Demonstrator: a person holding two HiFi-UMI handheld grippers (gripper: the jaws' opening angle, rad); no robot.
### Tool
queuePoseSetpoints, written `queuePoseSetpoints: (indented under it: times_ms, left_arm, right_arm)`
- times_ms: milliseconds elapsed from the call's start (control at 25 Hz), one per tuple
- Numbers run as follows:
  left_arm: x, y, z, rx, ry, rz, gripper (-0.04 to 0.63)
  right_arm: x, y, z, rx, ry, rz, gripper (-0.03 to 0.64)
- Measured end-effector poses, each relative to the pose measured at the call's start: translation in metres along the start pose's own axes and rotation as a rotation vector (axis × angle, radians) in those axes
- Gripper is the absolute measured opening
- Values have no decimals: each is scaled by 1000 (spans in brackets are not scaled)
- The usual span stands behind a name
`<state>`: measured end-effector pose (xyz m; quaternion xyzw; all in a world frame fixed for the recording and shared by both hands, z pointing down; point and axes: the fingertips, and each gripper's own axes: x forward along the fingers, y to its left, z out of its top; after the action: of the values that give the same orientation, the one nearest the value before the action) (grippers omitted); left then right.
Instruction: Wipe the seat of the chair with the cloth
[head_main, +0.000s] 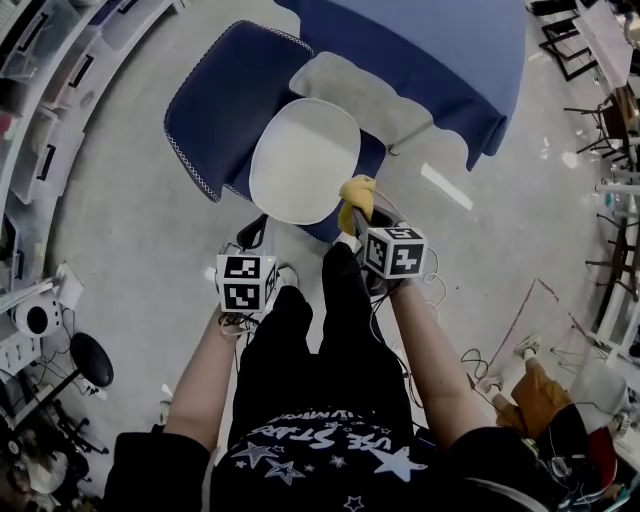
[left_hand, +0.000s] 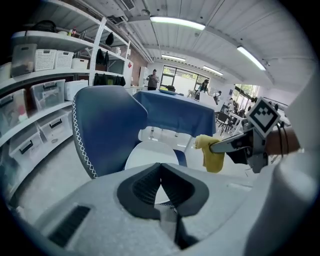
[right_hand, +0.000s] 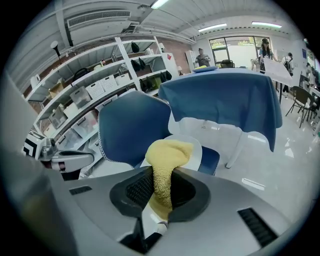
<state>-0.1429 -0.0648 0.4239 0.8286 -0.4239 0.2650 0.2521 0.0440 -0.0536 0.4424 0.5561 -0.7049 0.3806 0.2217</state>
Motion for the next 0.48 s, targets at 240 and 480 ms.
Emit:
queuePoseSetpoints:
  times_ms: [240, 480]
  left_arm:
    - [51, 18, 11, -42, 31, 99, 18]
    - [101, 33, 22, -82, 76, 199, 18]
  right_arm:
    - [75, -34, 25, -63, 46, 48, 67]
    - [140, -56, 57, -116, 90, 141, 67]
